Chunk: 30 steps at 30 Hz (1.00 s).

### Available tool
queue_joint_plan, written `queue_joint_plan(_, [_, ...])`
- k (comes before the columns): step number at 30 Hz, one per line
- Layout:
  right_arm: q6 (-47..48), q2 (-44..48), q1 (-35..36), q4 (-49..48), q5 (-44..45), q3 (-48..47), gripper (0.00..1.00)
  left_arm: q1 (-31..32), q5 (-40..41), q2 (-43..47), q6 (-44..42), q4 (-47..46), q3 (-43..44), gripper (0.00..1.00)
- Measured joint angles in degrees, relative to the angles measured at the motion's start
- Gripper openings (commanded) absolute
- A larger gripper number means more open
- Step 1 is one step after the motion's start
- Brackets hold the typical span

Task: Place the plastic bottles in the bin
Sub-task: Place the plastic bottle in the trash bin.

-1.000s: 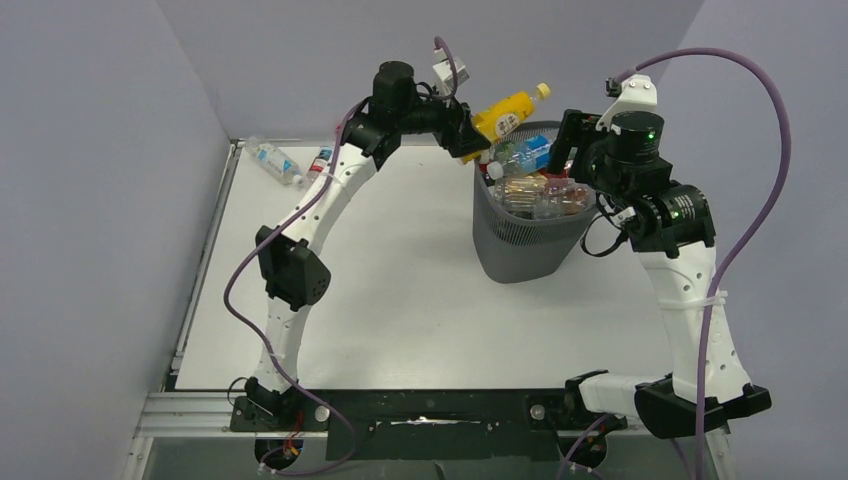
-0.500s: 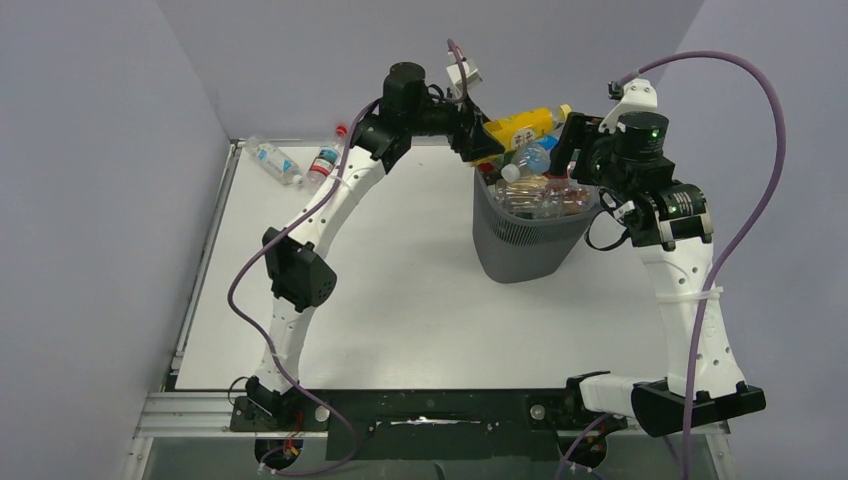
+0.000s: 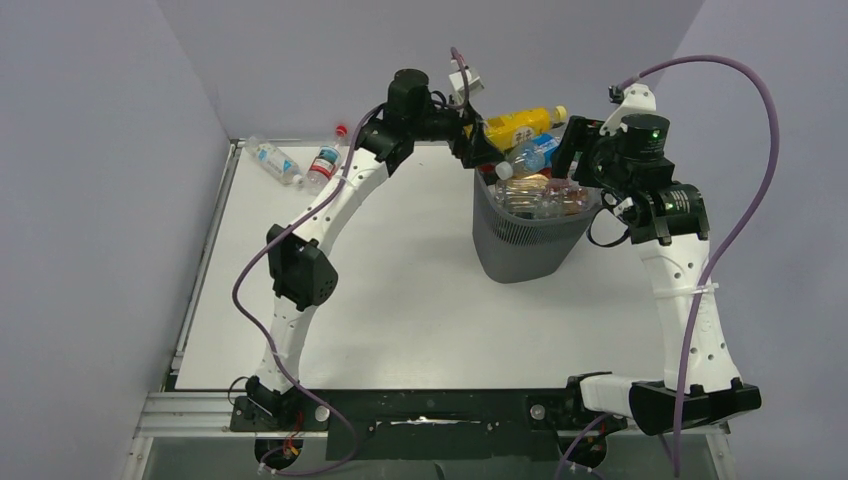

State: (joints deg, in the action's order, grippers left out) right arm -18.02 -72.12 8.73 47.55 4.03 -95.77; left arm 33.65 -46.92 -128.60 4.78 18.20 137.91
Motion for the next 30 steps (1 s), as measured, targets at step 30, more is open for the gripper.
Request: queue_joint_plan(30, [-0.83, -10.6, -6.23, -7.96, -9.46, -6.71, 0.79, -0.37, -1.97, 3.3, 0.59, -6.51, -8.85, 0.78])
